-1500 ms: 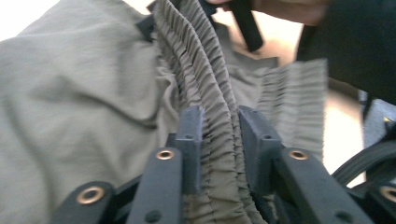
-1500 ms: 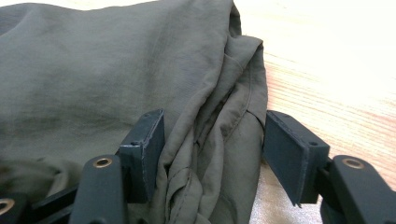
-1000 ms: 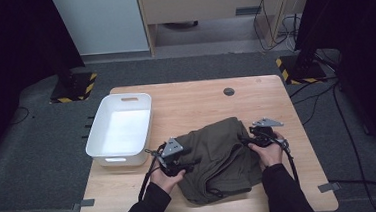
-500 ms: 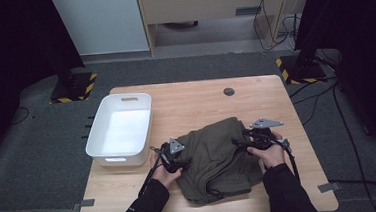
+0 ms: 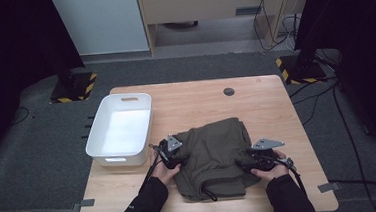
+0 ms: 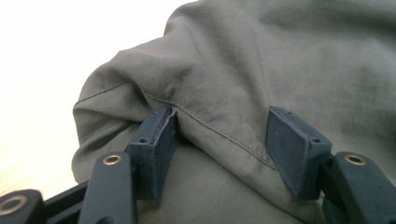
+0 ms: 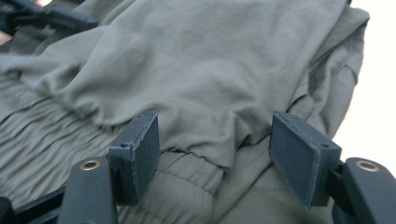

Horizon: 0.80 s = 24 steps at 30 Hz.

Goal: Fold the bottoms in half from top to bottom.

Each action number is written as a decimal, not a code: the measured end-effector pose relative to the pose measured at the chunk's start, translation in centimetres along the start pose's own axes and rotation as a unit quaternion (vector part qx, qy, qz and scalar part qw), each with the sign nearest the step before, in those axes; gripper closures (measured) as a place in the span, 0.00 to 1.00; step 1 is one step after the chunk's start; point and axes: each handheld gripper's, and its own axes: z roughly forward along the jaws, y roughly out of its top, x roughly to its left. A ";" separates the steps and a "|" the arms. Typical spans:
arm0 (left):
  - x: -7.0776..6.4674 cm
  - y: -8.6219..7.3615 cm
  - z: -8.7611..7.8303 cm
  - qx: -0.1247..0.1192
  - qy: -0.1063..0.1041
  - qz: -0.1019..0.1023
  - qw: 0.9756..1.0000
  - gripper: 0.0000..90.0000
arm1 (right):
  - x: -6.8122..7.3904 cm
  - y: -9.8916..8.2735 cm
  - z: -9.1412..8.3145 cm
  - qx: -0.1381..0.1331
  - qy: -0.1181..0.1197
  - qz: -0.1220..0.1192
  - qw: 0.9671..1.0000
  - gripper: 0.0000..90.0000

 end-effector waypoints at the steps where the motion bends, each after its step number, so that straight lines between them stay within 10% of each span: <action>1: 0.0 0.1 0.1 0.000 0.002 -0.001 1.000 0.45 | 0.2 -0.3 0.0 -0.001 0.000 -0.003 1.000 0.37; 24: 0.8 1.5 0.4 -0.029 0.012 -0.025 0.999 0.39 | 1.6 -0.9 -0.5 -0.054 -0.007 0.008 0.999 0.32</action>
